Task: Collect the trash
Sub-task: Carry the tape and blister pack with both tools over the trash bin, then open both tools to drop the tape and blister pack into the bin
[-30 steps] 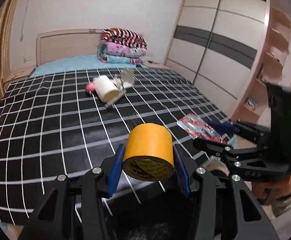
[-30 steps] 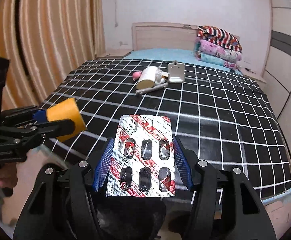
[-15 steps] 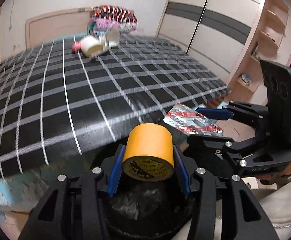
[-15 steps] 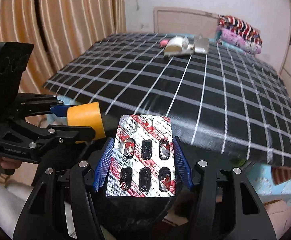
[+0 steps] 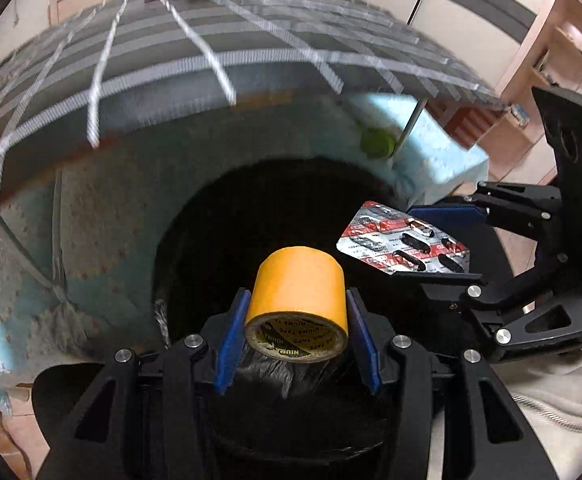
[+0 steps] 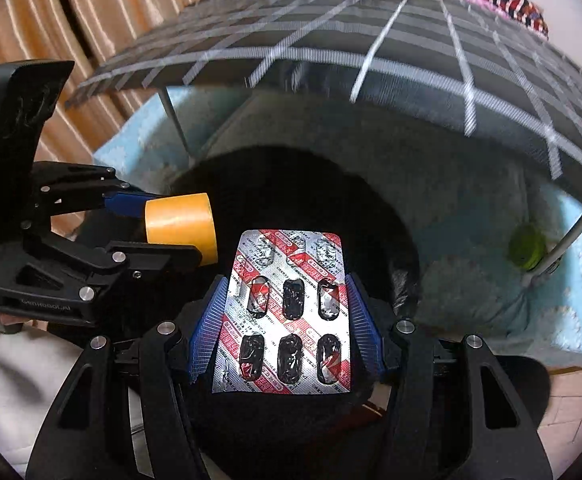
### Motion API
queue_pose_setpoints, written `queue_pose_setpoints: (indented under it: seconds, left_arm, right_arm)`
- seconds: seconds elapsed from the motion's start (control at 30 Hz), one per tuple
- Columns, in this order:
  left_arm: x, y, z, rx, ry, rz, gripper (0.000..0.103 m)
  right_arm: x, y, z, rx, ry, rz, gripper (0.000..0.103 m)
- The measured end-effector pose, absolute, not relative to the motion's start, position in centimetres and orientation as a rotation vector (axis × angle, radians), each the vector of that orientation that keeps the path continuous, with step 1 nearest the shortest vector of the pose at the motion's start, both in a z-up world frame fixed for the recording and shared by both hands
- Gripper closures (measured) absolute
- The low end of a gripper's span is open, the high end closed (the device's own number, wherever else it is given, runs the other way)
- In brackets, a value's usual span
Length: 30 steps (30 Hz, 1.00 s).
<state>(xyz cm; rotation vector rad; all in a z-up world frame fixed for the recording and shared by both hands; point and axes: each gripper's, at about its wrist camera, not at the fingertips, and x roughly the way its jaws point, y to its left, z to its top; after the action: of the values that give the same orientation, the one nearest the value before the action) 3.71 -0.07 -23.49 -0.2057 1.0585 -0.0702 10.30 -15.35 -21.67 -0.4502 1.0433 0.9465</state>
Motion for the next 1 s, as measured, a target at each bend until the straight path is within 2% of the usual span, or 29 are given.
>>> queue_pose_setpoints:
  seconds: [0.4,0.73,1.0]
  left_arm:
    - [4.4,-0.9,-28.2,-0.189,1.222,-0.072,0.056]
    - [4.6,-1.4,-28.5,-0.163,1.269,-0.071,0.056]
    - [5.1,-0.5,-28.2,-0.225,1.288,-0.085,0.051]
  right_arm:
    - [10.9,-14.4,-24.9,-0.475,1.154,0.918,0.044]
    - [11.2,-14.2,-25.8,-0.488,1.185,0.929,0.044]
    - [11.6,-14.2,-26.3,-0.491,1.201,0.920,0.043]
